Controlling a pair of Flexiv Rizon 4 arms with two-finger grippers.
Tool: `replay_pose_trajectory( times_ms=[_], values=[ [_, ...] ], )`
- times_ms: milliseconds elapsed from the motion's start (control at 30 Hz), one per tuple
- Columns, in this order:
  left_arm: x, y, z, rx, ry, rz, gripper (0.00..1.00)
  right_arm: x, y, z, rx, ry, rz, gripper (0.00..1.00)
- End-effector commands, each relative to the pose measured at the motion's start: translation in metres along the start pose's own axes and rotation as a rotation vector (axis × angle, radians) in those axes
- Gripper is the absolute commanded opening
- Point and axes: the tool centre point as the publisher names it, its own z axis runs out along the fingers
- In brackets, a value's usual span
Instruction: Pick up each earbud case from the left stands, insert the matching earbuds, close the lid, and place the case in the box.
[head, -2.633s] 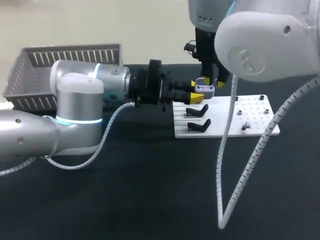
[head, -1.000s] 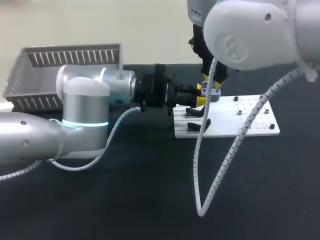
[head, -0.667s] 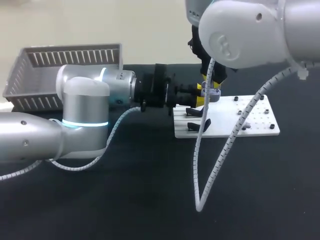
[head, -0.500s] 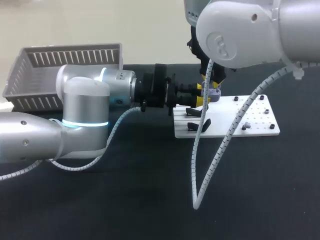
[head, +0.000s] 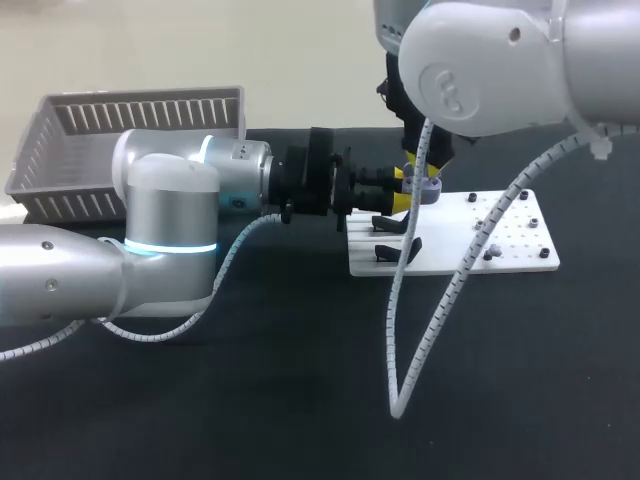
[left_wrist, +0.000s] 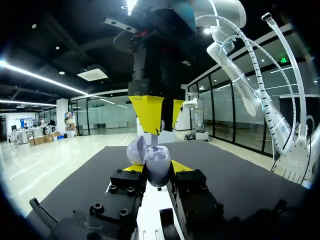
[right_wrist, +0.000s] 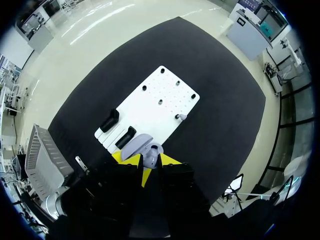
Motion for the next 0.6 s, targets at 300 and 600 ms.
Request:
replay_pose_trajectory(
  times_ms=[300, 600],
  values=[
    [0.0007, -0.0013, 0.0004, -0.006, -0.002, 0.002, 0.0, -0.0001, -0.0039, 0.0034, -0.02, 0.006, -0.008, 0.0],
    [0.0007, -0.0013, 0.0004, -0.006, -0.002, 0.002, 0.0, -0.0018, -0.004, 0.01, -0.027, 0.012, -0.014, 0.0]
  ],
)
